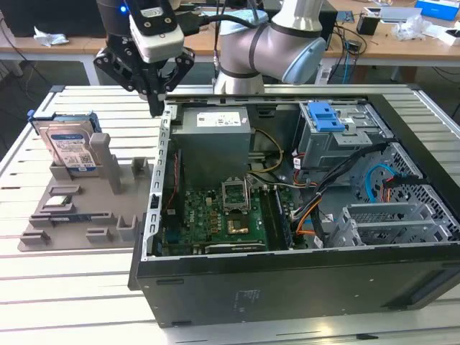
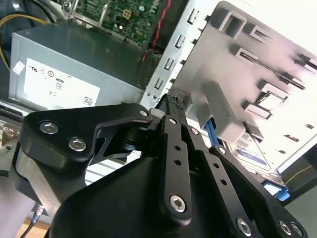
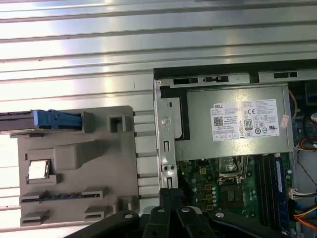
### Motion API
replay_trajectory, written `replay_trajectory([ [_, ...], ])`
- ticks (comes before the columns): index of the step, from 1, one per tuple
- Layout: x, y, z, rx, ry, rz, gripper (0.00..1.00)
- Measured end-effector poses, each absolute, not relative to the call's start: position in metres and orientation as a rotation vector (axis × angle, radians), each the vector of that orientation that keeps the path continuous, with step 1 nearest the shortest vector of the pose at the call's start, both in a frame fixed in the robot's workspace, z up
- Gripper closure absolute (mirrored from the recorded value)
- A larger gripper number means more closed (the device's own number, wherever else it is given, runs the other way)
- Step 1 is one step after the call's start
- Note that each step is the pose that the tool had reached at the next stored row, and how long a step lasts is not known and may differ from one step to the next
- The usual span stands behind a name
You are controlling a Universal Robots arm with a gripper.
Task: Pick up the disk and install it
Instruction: 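Reach for the disk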
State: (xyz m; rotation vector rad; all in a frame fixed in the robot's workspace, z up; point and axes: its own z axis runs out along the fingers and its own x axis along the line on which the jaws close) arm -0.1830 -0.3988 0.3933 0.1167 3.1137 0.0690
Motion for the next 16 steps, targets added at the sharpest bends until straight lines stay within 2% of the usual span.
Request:
replay_trajectory([
  [16, -0.247, -0.399, 0.393, 0.117, 3.114, 0.069, 0.89],
])
